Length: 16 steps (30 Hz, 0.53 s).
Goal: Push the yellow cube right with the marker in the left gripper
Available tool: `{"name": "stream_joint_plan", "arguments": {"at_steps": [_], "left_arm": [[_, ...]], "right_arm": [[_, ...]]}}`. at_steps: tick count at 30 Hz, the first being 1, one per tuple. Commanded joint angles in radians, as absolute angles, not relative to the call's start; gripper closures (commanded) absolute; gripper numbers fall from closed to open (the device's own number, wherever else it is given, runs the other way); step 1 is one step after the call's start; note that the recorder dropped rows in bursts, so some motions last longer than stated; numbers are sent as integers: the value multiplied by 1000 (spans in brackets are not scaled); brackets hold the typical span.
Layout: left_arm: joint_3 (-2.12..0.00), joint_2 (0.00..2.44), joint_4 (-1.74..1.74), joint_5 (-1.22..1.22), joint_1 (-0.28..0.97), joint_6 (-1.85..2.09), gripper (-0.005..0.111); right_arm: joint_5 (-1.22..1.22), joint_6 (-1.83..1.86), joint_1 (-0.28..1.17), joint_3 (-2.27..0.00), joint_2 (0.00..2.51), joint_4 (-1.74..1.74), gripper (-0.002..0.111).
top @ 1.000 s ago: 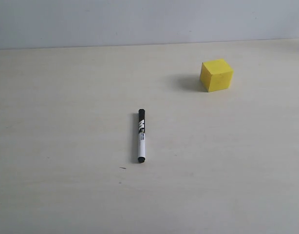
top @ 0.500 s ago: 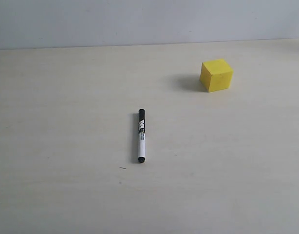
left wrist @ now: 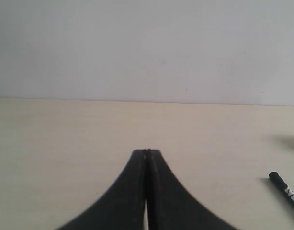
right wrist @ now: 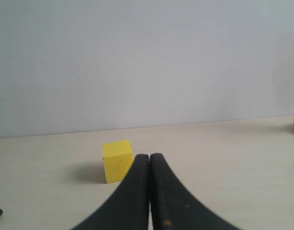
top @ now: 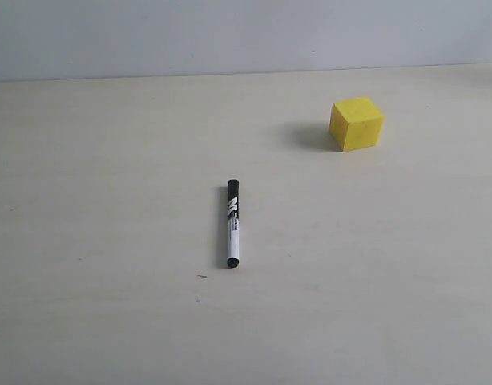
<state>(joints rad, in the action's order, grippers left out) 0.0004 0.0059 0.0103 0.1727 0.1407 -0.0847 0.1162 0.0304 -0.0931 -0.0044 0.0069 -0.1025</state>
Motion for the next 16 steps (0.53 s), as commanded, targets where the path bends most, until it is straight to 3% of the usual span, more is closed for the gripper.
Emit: {"name": "stream_joint_plan", "arguments": {"at_steps": [1,16], "left_arm": [[0,0,0,163,138,-85,107],[0,0,0,163,138,-85,107]], "right_arm": [[111,32,-99,0,0,-99,108],[111,32,-99,0,0,-99,108]]}}
